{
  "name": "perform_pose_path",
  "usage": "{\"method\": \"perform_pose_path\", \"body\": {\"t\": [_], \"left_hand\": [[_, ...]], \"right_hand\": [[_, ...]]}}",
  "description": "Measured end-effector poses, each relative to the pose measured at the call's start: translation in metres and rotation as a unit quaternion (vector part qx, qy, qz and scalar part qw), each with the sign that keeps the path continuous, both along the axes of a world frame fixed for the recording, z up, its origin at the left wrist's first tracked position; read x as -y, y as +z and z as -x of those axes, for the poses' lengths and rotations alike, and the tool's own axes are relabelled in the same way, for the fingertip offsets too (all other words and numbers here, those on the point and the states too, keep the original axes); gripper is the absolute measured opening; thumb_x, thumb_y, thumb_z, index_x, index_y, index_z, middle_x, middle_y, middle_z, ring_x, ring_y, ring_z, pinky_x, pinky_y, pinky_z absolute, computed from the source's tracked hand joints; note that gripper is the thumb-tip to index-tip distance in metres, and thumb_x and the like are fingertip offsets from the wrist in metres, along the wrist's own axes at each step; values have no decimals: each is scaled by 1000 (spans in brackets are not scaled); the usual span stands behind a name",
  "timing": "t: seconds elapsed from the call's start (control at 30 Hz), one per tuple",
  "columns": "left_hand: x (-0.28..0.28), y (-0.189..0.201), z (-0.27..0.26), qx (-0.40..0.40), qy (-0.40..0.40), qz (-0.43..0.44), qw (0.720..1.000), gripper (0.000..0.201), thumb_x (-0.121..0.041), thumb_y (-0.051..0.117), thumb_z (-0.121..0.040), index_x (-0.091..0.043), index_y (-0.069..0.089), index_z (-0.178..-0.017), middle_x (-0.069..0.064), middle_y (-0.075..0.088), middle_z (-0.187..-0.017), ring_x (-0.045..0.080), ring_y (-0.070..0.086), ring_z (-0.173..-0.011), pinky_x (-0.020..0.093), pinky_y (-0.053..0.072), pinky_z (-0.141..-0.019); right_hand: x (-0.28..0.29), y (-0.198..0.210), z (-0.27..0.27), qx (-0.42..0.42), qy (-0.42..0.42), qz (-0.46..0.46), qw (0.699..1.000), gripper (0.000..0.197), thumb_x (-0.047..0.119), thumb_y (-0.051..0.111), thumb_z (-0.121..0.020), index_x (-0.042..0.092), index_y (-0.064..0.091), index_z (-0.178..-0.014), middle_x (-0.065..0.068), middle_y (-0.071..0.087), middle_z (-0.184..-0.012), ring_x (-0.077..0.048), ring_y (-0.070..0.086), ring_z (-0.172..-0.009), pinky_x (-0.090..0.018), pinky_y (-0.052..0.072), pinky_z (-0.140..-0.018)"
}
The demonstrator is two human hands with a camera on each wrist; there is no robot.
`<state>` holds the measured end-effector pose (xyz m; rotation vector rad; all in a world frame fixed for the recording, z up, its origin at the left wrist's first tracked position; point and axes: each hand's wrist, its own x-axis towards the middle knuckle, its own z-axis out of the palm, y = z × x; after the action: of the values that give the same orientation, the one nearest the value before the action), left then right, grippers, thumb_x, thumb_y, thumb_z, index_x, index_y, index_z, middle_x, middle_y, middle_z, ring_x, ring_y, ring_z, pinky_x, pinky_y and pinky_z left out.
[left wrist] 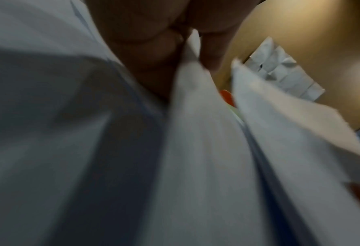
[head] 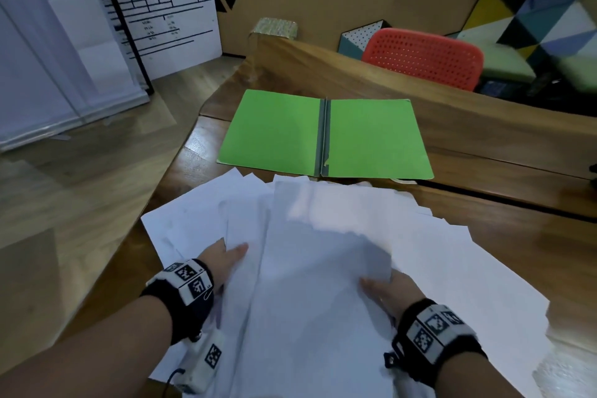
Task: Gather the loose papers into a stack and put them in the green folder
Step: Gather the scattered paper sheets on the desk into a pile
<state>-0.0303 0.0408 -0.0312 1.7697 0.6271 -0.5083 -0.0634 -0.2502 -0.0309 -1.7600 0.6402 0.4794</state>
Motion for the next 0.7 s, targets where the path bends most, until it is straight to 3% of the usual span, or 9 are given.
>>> {"method": "perform_pose_path", "body": {"t": [0.07, 0.13, 0.2, 0.3, 0.4, 0.47, 0.57, 0.63, 0.7], "left_hand": [[-2, -21, -1, -11, -10, 37, 999, 81, -61, 74, -50, -18, 57, -117, 14, 66, -118, 35, 61, -110, 52, 45, -101], [4, -23, 1, -4, -70, 15, 997, 104, -55, 82, -37, -14, 51, -127, 13, 65, -120, 34, 61, -110, 50, 45, -101], [10, -12, 2, -13, -102, -36, 994, 87, -26, 84, -51, -6, 49, -128, 17, 62, -120, 34, 59, -111, 45, 45, -100], [9, -11, 3, -25, -29, 1, 999, 56, 5, 73, -66, 3, 54, -119, 20, 64, -108, 34, 60, -99, 47, 47, -95], [8, -10, 7, -53, 40, 116, 991, 28, 2, 65, -79, 5, 61, -106, 20, 72, -88, 34, 62, -84, 45, 53, -79], [6, -12, 9, -84, 56, 211, 972, 45, -13, 71, -75, 1, 61, -116, 22, 70, -103, 37, 64, -91, 45, 56, -76], [9, -19, 10, -100, 25, 157, 982, 69, -14, 83, -60, 2, 57, -122, 24, 62, -120, 40, 62, -106, 55, 51, -90], [13, -19, 10, -81, -13, 35, 996, 65, -12, 82, -64, 11, 54, -118, 23, 62, -117, 36, 61, -102, 46, 50, -90], [16, -18, 9, -73, -46, -60, 994, 58, -18, 78, -71, 11, 55, -115, 25, 61, -113, 34, 59, -98, 38, 49, -83]], "right_hand": [[-13, -3, -4, -15, 42, 86, 995, 28, 20, 70, -79, 5, 67, -101, -14, 70, -99, -31, 67, -90, -39, 55, -80], [-31, -5, -7, -7, 65, 111, 992, 31, 24, 69, -78, 5, 67, -102, -12, 70, -100, -28, 67, -89, -37, 56, -80], [-35, -1, -8, 3, 75, 105, 992, 27, 27, 68, -81, 9, 60, -100, -6, 64, -97, -21, 61, -83, -27, 50, -72], [-2, 13, -8, 9, -15, 196, 980, 48, 30, 72, -78, 13, 56, -120, -14, 59, -122, -27, 58, -105, -30, 45, -90], [45, 24, 4, -124, -91, 359, 921, 79, 41, 71, -74, 14, 36, -139, -20, 42, -139, -39, 44, -125, -44, 37, -102], [61, 24, 13, -174, -136, 338, 915, 86, 39, 70, -74, 8, 29, -142, -22, 38, -141, -41, 40, -127, -48, 38, -103], [61, 14, 20, -125, -133, 260, 948, 63, 22, 69, -78, -4, 47, -132, -25, 57, -127, -41, 56, -114, -44, 47, -95], [54, 10, 24, -70, -92, 250, 961, 25, 12, 65, -79, -3, 66, -100, -18, 67, -91, -35, 62, -90, -37, 50, -80], [52, 12, 26, -25, -84, 237, 967, 17, 13, 63, -81, -1, 67, -89, -15, 63, -80, -32, 60, -84, -35, 48, -76]]}}
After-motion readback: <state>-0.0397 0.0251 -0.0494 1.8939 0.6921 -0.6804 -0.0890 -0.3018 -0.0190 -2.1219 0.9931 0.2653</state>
